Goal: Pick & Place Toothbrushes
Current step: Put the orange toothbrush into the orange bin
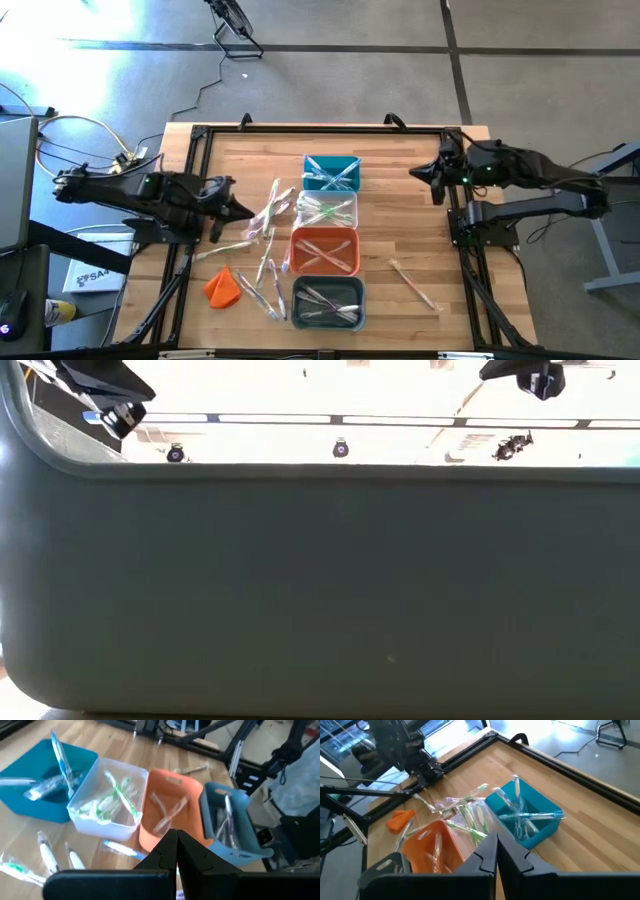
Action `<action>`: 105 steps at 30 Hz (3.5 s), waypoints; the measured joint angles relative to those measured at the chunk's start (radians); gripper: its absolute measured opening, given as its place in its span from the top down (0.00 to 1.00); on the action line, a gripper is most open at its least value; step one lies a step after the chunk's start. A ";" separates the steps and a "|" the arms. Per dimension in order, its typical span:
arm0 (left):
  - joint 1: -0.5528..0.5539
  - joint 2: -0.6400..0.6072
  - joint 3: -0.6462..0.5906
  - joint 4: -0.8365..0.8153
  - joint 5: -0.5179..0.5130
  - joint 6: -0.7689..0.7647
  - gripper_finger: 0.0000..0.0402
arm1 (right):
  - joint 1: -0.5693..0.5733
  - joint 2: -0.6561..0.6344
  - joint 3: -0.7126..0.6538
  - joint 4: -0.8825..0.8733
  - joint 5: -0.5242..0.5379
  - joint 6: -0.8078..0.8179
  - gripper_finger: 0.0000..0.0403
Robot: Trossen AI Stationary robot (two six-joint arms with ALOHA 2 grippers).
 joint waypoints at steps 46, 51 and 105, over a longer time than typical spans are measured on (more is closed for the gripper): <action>0.000 -0.073 -0.001 0.000 -0.080 -0.029 1.00 | 0.456 0.450 0.087 -0.515 -0.074 0.730 0.99; 0.000 -0.073 -0.001 0.000 -0.080 -0.029 1.00 | 0.494 0.483 0.087 -0.514 -0.074 0.701 0.99; 0.000 -0.048 0.000 -0.007 -0.090 -0.029 1.00 | 0.897 0.783 -0.182 0.054 -0.194 1.230 0.52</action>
